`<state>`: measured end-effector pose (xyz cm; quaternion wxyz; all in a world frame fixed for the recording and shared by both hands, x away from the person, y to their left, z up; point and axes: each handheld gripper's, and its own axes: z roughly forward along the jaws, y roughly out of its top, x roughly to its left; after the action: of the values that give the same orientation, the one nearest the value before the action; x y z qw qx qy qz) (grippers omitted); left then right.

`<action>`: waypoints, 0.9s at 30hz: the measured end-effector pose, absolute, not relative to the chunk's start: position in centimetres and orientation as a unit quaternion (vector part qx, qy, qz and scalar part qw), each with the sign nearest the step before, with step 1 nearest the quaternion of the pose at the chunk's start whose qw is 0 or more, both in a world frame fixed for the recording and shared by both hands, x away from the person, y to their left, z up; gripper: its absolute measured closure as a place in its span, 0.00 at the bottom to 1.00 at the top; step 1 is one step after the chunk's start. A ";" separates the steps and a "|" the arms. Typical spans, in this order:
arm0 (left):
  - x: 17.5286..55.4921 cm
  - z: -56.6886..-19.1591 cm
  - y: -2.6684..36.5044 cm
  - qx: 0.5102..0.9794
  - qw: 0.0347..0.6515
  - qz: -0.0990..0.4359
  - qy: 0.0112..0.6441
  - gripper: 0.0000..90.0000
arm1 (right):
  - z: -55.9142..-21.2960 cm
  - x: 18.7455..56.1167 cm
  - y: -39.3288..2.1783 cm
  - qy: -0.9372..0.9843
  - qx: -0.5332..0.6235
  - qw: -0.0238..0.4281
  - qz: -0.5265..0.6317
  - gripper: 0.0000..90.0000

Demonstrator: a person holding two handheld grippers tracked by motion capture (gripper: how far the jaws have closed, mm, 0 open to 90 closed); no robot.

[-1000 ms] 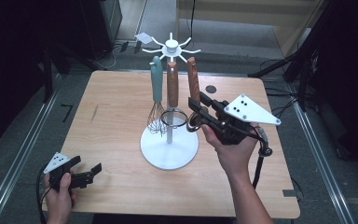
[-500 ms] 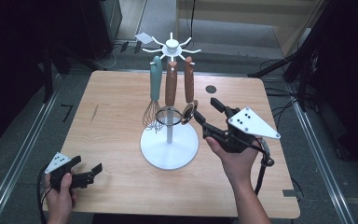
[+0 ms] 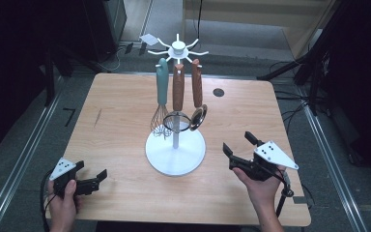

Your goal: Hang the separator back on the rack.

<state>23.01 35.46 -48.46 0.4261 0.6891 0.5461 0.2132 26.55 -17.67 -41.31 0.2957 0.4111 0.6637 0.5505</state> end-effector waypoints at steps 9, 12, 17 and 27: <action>23.0 -48.4 35.4 0.690 0.424 0.218 0.545 0.00 | -46.0 25.6 -20.9 0.665 0.461 0.299 0.506 0.05; 23.0 -48.4 35.5 0.687 0.426 0.220 0.546 0.00 | -47.2 25.3 -22.3 0.661 0.479 0.299 0.494 0.00; 23.0 -48.4 35.5 0.686 0.427 0.222 0.545 0.00 | -48.8 24.6 -24.5 0.661 0.499 0.295 0.476 0.00; 23.0 -48.4 35.5 0.688 0.427 0.219 0.545 0.00 | -50.4 23.0 -27.6 0.669 0.513 0.283 0.457 0.00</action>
<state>23.03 35.53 -48.43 0.4267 0.6878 0.5448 0.2193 22.99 -27.59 -50.40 0.2826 0.5135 0.6692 0.4568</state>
